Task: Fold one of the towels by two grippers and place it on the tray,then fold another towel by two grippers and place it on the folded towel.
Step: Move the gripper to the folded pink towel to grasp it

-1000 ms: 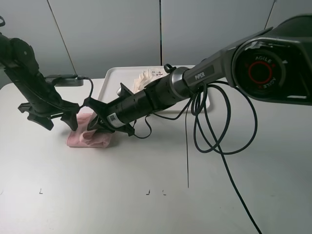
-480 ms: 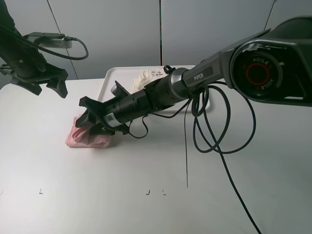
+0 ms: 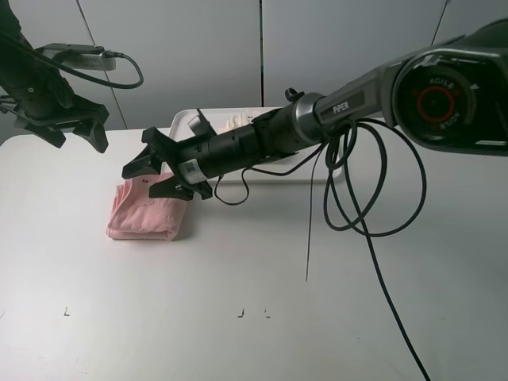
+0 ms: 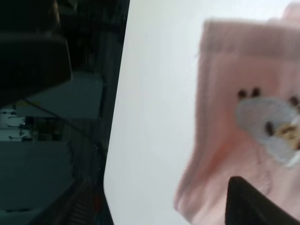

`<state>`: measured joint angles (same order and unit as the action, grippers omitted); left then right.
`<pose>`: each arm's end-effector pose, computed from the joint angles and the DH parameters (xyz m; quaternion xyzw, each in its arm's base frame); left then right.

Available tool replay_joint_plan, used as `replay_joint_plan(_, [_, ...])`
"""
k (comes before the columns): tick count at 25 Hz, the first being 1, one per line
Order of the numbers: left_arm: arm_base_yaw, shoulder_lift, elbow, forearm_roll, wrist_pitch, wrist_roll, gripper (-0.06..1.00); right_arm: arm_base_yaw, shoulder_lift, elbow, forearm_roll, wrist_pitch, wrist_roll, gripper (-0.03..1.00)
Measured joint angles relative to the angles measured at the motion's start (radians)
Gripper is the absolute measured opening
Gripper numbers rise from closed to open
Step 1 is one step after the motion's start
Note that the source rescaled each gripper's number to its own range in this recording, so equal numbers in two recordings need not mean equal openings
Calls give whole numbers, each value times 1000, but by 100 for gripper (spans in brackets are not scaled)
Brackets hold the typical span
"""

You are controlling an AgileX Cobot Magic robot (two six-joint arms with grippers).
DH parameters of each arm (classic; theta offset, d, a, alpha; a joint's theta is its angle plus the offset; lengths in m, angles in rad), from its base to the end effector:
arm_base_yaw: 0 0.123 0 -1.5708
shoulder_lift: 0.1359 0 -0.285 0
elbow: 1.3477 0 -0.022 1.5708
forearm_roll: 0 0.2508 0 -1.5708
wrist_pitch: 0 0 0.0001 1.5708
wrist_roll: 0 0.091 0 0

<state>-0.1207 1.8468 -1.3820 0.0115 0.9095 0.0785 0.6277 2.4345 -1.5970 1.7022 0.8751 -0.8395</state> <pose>0.3781 -0.0450 0.2248 0.1013 0.9848 0.0020 0.1414 0.3535 0.3421 0.0891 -0.0716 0.8226 0.5626 0.0417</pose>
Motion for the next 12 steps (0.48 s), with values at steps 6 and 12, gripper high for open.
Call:
replay_joint_plan(6, [0, 0, 0, 0, 0, 0, 93, -60, -28, 3, -263, -62, 203, 64])
replay_joint_plan(12, [0, 0, 0, 0, -2, 0, 93, -60, -16, 23, -315, -104, 253, 74])
